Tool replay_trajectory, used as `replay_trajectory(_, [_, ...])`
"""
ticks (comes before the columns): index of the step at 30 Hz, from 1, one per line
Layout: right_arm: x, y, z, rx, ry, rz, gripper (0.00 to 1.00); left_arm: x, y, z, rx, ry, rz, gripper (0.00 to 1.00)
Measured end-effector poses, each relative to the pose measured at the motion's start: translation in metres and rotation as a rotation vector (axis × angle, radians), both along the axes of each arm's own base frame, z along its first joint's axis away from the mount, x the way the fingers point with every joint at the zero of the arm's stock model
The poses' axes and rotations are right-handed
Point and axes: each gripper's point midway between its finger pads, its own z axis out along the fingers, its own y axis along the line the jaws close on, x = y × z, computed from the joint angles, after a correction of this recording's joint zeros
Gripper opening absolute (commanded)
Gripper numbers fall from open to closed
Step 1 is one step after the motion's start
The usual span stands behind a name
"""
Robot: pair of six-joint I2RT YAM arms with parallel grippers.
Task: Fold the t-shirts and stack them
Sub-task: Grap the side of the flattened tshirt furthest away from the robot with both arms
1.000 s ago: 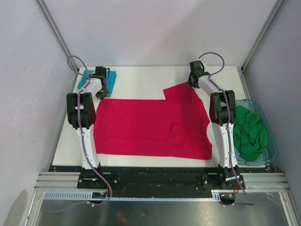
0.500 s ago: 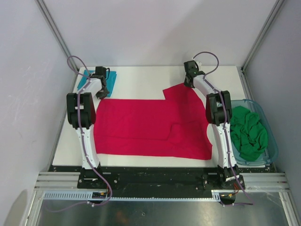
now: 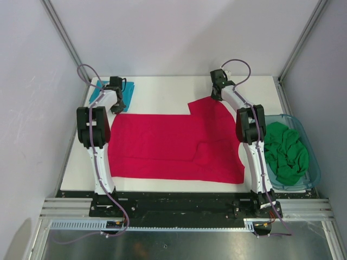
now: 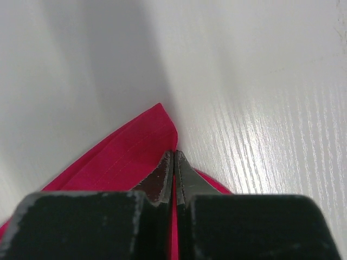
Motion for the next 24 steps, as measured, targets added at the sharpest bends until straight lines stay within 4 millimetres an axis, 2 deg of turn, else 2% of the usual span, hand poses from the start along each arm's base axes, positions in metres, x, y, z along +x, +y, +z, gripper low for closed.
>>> replay_trajectory(6, [-0.003, -0.009, 0.002, -0.018, 0.019, -0.018, 0.00, 0.004, 0.003, 0.005, -0.008, -0.014, 0.004, 0.00])
replay_trajectory(15, [-0.005, -0.030, 0.008, -0.027, 0.031, -0.054, 0.00, 0.024, 0.009, 0.028, -0.014, -0.088, 0.014, 0.00])
replay_trajectory(19, [-0.007, -0.032, 0.027, -0.019, 0.006, -0.057, 0.00, 0.026, 0.009, 0.030, -0.015, -0.098, 0.014, 0.00])
replay_trajectory(24, [-0.024, -0.030, 0.061, -0.006, -0.028, -0.053, 0.00, 0.026, 0.009, 0.031, -0.016, -0.101, 0.013, 0.00])
